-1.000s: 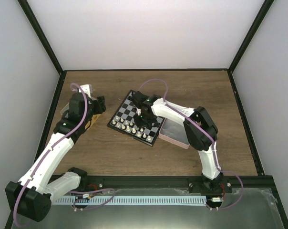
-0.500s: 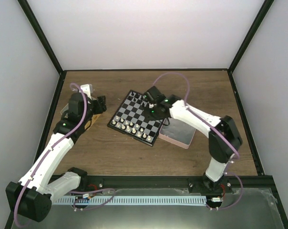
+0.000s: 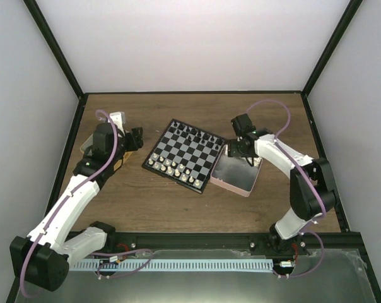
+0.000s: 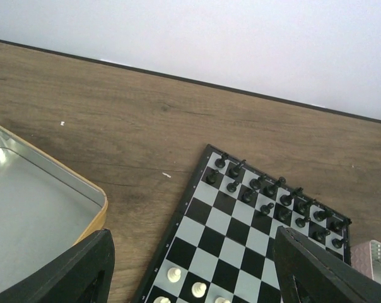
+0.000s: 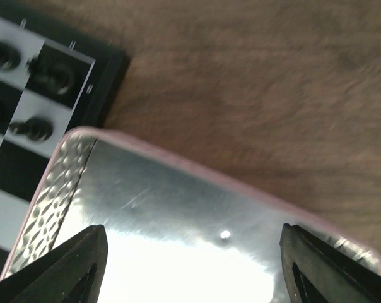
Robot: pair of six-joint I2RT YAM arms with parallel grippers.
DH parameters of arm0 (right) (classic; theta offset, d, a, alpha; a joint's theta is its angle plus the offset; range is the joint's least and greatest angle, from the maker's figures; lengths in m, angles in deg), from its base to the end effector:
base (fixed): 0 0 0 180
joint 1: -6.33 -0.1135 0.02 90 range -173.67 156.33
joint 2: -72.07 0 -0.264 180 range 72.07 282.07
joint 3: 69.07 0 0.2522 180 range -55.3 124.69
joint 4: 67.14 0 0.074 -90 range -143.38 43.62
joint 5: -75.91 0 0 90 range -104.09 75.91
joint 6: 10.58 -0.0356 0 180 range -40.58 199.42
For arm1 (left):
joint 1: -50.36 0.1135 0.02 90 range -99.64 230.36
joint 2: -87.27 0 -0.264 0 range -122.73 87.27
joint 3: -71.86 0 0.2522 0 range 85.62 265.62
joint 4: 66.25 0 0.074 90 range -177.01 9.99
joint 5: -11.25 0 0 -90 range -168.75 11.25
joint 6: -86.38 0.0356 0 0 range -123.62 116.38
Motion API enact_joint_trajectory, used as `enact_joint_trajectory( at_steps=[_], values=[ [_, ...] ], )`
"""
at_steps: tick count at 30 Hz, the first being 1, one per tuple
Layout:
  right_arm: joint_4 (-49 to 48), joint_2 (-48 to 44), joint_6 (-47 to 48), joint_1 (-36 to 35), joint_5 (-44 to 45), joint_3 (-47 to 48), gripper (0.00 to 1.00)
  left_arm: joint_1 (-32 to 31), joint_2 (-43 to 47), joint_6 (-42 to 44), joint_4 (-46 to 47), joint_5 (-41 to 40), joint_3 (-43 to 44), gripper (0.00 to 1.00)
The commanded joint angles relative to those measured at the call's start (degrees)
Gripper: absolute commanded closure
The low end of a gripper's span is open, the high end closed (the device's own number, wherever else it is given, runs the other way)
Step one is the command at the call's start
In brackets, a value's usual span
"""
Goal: Set up the chess pieces on the board
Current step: Adjust the storage box at the center of the board.
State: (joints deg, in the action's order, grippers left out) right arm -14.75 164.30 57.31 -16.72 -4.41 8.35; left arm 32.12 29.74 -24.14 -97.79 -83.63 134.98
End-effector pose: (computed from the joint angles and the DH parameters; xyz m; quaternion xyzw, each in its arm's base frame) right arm 0.2935 0.1184 0.2123 0.0087 0.9769 -0.0007 0.2136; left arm 0.2172 -0.0684 0.3129 -0.0394 0.8464 -0.1418 0.5118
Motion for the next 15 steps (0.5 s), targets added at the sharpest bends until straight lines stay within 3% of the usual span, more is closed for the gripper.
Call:
enact_joint_trajectory(
  at_steps=[1, 7, 15],
  values=[
    [-5.2, 0.6, 7.7, 2.9, 2.8, 2.2, 0.23, 0.4, -1.1, 0.7, 2.4, 1.3, -0.2, 0.29],
    [-5.2, 5.6, 15.8, 3.7, -1.0, 4.1, 0.26, 0.4, -1.4, 0.5, 2.7, 2.0, -0.7, 0.29],
    [-3.4, 10.0, 18.3, 5.5, -1.3, 6.4, 0.44, 0.3, -1.4, 0.3, 2.6, 2.6, -0.7, 0.29]
  ],
)
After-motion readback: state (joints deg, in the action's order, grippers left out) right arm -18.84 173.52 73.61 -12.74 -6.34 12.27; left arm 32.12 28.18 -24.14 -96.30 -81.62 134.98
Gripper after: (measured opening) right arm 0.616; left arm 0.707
